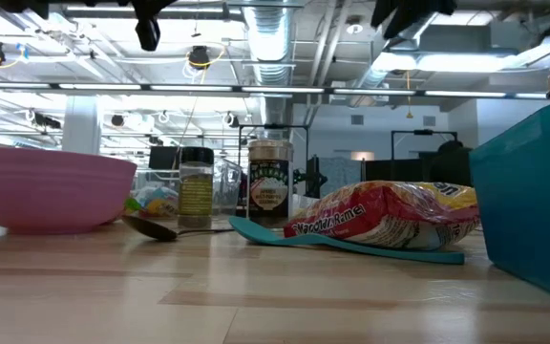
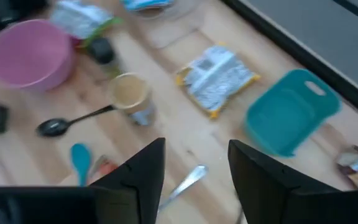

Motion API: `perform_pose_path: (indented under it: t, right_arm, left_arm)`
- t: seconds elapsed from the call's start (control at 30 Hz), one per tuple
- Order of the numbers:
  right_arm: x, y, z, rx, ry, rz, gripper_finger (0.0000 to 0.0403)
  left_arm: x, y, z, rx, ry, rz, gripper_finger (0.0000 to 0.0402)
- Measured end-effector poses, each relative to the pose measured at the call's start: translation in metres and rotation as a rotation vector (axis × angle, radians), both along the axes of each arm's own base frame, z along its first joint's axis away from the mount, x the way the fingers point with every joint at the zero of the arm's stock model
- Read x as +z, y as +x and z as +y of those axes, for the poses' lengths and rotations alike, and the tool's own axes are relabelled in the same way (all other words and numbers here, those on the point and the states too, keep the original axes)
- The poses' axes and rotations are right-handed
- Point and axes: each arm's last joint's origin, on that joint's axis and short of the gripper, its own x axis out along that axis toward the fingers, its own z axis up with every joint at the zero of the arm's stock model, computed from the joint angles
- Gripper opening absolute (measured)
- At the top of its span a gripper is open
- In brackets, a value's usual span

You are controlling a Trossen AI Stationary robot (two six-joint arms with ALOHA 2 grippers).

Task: Pick & Place Food Item
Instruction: Put the right black spoon into the green bin

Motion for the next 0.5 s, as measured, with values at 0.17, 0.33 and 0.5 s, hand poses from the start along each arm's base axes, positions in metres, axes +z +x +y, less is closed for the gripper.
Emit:
perform_pose_path:
  t: [0.17, 0.33, 0.5]
  right_arm:
    - [-0.003, -0.001, -0.027, -0.090, 0.031, 0.047, 0.0170]
    - [-0.004, -0.002, -0.044, -0.123, 0.114, 0.053, 0.0170]
    - [-0.007, -0.008, -0.051, -0.148, 0.191, 0.101, 0.0170]
  left_arm:
    - [0.000, 0.000, -0.003, -0.017, 0.000, 0.000, 0.0106]
    - [0.000, 0.000, -0.006, -0.036, 0.002, 0.002, 0.0106]
    - [0.000, 0.000, -0.011, -0.058, 0.024, 0.003, 0.0106]
